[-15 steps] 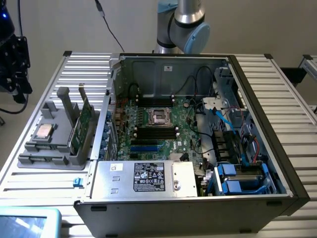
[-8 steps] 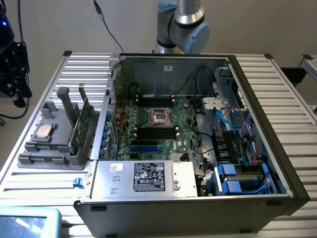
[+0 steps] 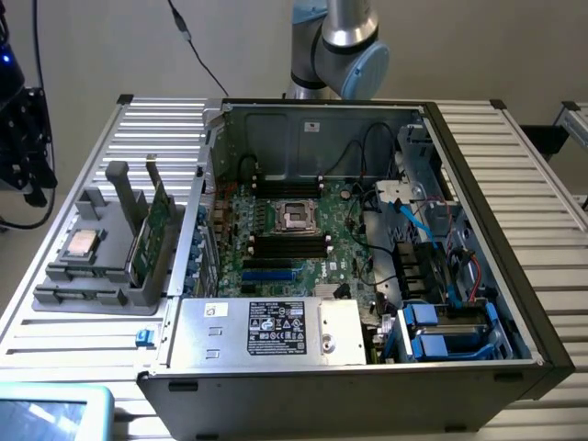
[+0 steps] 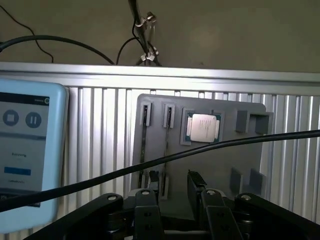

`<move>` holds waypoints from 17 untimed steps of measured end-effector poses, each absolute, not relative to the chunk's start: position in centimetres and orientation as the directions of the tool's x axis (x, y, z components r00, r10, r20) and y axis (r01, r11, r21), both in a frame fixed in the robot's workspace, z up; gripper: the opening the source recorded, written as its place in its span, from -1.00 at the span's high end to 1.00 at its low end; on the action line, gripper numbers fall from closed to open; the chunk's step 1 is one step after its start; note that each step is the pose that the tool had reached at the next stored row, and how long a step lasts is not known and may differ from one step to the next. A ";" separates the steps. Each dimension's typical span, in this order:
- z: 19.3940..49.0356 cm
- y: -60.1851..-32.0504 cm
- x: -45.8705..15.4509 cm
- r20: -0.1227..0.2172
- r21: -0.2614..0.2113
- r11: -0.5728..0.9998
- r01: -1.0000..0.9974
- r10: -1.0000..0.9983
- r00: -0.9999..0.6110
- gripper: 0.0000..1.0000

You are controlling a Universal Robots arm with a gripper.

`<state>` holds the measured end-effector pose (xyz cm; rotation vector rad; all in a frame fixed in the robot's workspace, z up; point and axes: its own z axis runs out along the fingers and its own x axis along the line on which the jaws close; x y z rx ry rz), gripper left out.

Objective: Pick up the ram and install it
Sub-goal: 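Pick up the ram and move it above insertion slot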

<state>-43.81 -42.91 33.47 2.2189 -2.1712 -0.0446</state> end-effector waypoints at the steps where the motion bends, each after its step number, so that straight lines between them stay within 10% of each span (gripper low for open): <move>1: 33.3 -42.9 -43.8 0.003 0.047 -0.024 -0.999 -1.000 0.024 0.27; 17: 31.2 -43.6 -44.0 -0.023 0.061 -0.071 -0.996 -0.997 0.070 0.27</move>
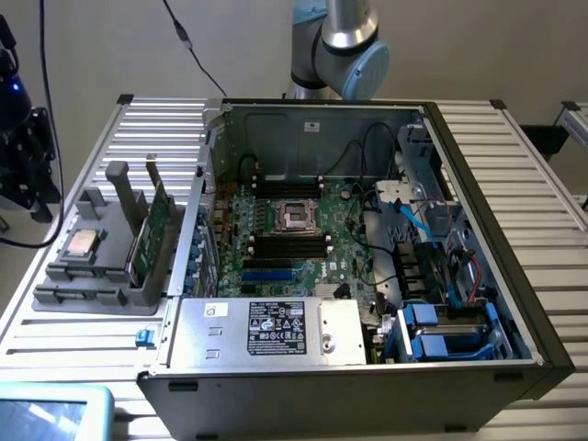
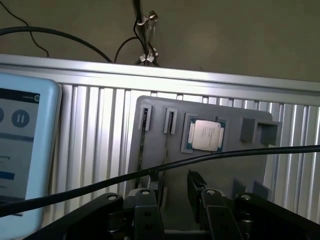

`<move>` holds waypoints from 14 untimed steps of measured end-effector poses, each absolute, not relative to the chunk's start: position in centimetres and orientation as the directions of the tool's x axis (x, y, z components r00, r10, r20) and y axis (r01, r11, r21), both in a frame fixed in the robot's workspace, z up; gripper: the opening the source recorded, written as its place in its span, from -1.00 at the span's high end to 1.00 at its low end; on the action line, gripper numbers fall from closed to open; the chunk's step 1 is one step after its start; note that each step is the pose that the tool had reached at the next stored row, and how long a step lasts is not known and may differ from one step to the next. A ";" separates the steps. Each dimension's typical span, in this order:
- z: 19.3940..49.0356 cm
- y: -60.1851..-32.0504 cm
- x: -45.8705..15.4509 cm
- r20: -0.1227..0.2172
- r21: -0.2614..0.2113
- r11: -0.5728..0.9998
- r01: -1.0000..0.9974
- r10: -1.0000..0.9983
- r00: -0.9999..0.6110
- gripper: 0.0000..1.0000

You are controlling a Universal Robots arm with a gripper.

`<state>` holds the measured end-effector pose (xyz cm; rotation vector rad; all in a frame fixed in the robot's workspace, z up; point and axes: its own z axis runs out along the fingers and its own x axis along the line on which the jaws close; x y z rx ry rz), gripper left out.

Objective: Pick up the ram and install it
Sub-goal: 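Pick up the ram and move it above insertion slot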

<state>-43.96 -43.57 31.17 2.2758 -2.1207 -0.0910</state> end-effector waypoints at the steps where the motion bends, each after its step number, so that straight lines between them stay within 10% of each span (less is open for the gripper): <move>1: 31.0 -43.6 -44.0 -0.024 0.063 -0.074 -0.995 -0.997 0.073 0.27; 14: 29.6 -43.6 -44.5 -0.051 0.078 -0.116 -0.990 -0.992 0.113 0.27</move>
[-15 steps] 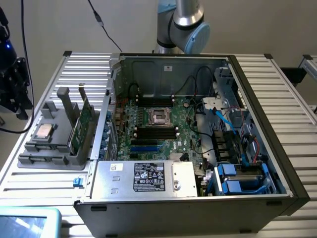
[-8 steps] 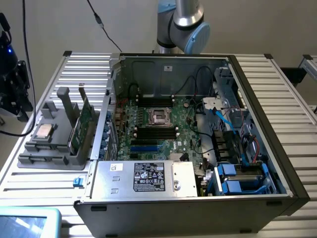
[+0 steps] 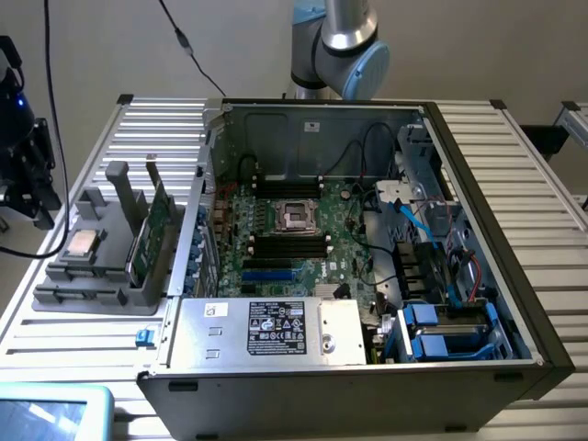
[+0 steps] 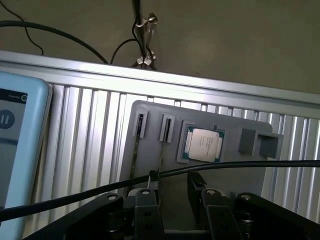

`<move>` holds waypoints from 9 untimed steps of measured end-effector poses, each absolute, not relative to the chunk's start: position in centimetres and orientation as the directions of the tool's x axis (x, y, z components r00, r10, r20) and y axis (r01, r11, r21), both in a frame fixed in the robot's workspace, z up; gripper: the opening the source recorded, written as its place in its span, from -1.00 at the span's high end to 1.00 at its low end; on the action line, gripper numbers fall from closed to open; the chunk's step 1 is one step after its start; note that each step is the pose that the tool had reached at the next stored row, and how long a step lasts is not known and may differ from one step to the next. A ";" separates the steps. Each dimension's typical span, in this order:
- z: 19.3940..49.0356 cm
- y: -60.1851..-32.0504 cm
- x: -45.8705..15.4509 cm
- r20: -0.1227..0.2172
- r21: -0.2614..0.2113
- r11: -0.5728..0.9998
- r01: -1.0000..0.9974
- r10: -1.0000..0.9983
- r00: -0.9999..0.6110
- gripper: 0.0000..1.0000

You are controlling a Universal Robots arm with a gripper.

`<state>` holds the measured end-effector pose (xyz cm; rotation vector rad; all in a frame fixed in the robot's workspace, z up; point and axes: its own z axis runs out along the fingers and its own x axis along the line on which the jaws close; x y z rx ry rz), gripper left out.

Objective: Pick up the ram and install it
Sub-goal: 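Pick up the ram and move it above insertion slot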

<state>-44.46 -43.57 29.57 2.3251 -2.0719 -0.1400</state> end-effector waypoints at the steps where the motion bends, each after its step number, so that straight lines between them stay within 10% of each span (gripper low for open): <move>1: 29.5 -43.6 -44.5 -0.053 0.079 -0.119 -0.990 -0.992 0.115 0.27; 9: 29.4 -43.8 -44.3 -0.055 0.086 -0.155 -0.984 -0.987 0.150 0.27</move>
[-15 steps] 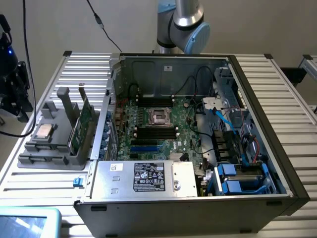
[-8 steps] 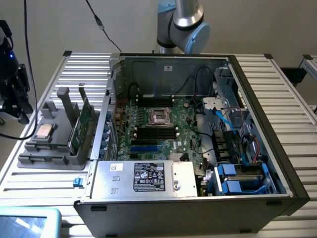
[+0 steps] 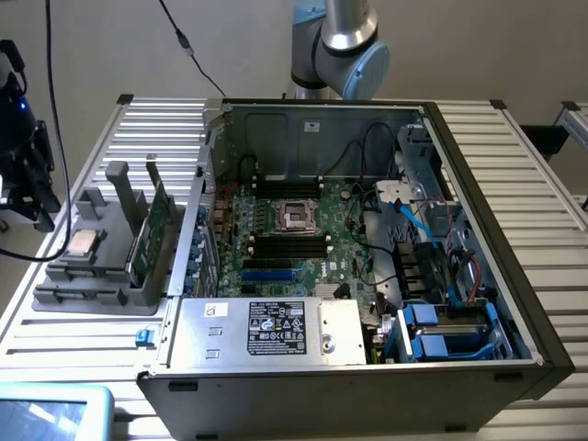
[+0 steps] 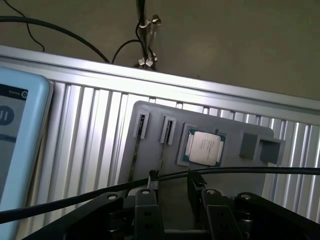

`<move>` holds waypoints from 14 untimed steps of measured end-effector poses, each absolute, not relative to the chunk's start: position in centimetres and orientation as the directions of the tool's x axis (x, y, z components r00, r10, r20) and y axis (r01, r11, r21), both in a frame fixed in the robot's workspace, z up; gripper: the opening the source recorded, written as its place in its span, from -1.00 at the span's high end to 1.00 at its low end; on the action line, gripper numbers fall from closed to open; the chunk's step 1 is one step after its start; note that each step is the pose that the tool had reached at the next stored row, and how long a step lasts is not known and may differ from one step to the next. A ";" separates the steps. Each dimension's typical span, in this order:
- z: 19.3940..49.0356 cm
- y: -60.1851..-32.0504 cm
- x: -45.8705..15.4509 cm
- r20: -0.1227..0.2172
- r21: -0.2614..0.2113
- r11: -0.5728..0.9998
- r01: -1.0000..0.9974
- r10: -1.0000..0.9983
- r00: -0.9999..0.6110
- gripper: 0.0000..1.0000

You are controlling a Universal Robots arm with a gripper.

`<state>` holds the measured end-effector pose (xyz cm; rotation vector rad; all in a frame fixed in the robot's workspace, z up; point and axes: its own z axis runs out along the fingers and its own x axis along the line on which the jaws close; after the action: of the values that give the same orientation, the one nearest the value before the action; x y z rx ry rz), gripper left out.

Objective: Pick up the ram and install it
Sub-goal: 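Pick up the ram and move it above insertion slot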

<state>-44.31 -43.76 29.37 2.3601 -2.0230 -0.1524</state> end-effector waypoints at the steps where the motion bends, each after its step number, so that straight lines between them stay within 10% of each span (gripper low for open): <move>1: 29.4 -43.8 -44.3 -0.055 0.086 -0.158 -0.984 -0.987 0.154 0.27; 14: 29.3 -43.8 -44.3 -0.055 0.087 -0.159 -0.983 -0.986 0.155 0.27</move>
<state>-44.32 -43.77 29.31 2.3639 -2.0175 -0.1532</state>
